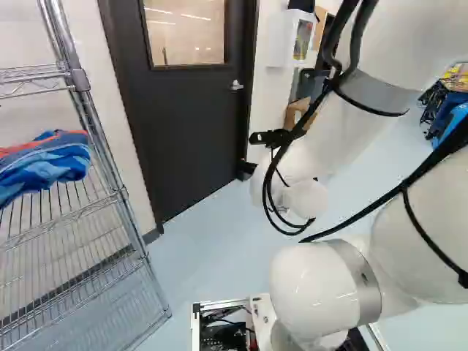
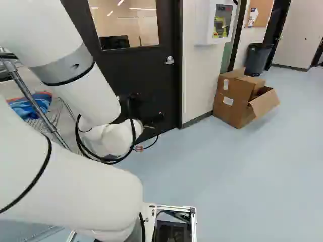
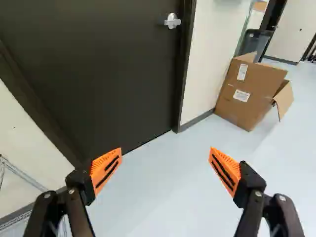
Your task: Open the door and move inside
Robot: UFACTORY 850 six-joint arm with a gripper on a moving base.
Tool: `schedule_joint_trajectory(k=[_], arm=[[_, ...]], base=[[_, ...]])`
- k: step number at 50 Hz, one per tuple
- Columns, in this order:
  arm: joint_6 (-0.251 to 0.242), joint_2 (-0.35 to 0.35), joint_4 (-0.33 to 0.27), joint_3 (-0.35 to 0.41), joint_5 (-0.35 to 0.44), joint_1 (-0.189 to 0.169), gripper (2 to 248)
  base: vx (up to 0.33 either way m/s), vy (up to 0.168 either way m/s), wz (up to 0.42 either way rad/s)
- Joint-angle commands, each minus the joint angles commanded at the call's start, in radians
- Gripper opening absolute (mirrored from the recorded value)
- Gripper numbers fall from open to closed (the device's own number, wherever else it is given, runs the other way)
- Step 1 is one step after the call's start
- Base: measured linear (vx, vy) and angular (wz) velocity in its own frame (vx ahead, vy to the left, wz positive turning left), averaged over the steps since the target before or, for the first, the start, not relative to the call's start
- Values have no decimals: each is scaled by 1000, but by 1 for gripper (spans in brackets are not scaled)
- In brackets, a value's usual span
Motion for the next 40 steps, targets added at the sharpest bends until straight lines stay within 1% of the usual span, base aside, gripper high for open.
schedule_joint_trajectory(k=[20, 40], arm=[[0, 0, 0, 0, 0, 0, 247], [0, 0, 0, 0, 0, 0, 247]], base=[[40, -2, -4], [114, -25, 7]])
